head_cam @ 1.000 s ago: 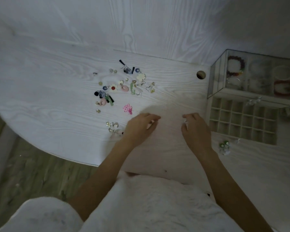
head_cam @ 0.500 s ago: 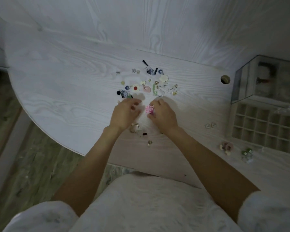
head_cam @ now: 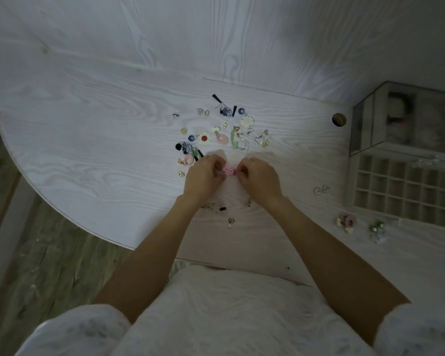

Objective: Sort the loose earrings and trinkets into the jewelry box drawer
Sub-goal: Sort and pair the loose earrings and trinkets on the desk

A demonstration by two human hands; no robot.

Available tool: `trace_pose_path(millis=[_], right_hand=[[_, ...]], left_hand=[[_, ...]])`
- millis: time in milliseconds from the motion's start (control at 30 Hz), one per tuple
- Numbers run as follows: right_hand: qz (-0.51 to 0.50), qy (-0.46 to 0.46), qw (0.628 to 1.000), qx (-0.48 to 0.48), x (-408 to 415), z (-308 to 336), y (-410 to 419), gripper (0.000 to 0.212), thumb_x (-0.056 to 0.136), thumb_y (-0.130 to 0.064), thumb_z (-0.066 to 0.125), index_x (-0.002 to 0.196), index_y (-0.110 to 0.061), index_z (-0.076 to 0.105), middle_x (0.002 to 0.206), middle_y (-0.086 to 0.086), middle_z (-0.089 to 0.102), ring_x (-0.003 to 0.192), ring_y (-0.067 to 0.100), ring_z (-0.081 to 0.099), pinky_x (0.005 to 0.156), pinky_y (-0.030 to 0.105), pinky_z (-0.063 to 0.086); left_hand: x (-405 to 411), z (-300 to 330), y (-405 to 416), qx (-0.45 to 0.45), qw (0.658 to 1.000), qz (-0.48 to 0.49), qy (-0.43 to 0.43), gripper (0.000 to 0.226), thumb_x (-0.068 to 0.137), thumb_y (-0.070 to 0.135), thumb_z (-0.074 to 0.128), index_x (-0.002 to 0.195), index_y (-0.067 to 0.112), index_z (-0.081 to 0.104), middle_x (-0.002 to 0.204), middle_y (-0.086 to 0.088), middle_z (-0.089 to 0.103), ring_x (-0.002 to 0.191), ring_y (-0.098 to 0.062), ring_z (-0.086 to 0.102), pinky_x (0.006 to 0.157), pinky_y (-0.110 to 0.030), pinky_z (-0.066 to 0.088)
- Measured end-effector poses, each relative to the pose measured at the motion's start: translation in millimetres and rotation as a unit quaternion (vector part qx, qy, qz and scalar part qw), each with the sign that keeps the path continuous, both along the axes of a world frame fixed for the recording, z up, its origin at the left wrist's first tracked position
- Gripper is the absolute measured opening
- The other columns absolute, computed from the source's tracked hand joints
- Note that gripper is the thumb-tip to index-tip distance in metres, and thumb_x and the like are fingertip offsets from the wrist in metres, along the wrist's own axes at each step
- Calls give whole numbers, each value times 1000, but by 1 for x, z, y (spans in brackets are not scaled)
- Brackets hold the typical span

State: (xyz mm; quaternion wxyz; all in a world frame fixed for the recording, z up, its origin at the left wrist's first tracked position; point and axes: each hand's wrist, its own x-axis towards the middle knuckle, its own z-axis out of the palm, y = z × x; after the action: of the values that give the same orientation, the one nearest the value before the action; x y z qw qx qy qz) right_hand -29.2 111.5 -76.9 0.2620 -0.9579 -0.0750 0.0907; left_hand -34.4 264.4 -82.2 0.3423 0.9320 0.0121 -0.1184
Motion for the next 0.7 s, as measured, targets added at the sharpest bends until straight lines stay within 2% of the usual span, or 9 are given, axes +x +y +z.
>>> trace_pose_path(millis=[133, 267, 333, 467, 567, 700], right_hand=[[54, -35, 997, -32, 6, -1, 9, 16, 85, -22, 60, 91, -7, 60, 92, 8, 60, 87, 23, 52, 61, 30, 40], [93, 5, 995, -26, 14, -1, 18, 15, 88, -17, 55, 99, -7, 60, 100, 10, 60, 90, 26, 55, 68, 35, 46], [60, 12, 998, 6, 16, 1, 16, 10, 88, -16, 54, 90, -9, 62, 91, 8, 63, 83, 24, 57, 67, 34, 45], [-96, 10, 986, 135, 15, 9, -1, 3, 81, -12, 64, 78, -12, 64, 76, 3, 66, 72, 19, 60, 65, 30, 46], [-139, 29, 984, 111, 10, 12, -24, 2, 84, -14, 63, 84, -12, 63, 80, 4, 68, 74, 18, 61, 67, 27, 44], [-176, 37, 978, 106, -11, 14, -60, 4, 85, -17, 63, 88, -15, 63, 81, -1, 67, 76, 14, 61, 71, 28, 47]], left_hand=[[2, 0, 1, -31, 999, 24, 14, 14, 76, 12, 68, 90, 13, 64, 89, -3, 66, 76, -14, 59, 69, -28, 48], [3, 0, 2, -39, 998, 37, 19, 13, 77, 14, 70, 90, 14, 65, 86, 2, 66, 73, -9, 57, 68, -24, 47], [3, 1, 1, -31, 998, 39, 23, 11, 79, 15, 68, 90, 14, 64, 85, 3, 65, 74, -8, 56, 67, -22, 44], [1, 0, 0, -11, 997, 62, 36, 10, 77, 15, 66, 87, 17, 63, 80, 8, 61, 74, -9, 54, 58, -20, 37], [-3, -2, 0, -12, 997, 61, 39, 10, 78, 16, 66, 86, 15, 61, 80, 5, 58, 74, -11, 52, 54, -17, 33], [-7, 5, -11, -48, 998, 37, 18, 11, 84, 20, 65, 85, 12, 57, 88, 1, 56, 75, -12, 52, 62, -22, 37]])
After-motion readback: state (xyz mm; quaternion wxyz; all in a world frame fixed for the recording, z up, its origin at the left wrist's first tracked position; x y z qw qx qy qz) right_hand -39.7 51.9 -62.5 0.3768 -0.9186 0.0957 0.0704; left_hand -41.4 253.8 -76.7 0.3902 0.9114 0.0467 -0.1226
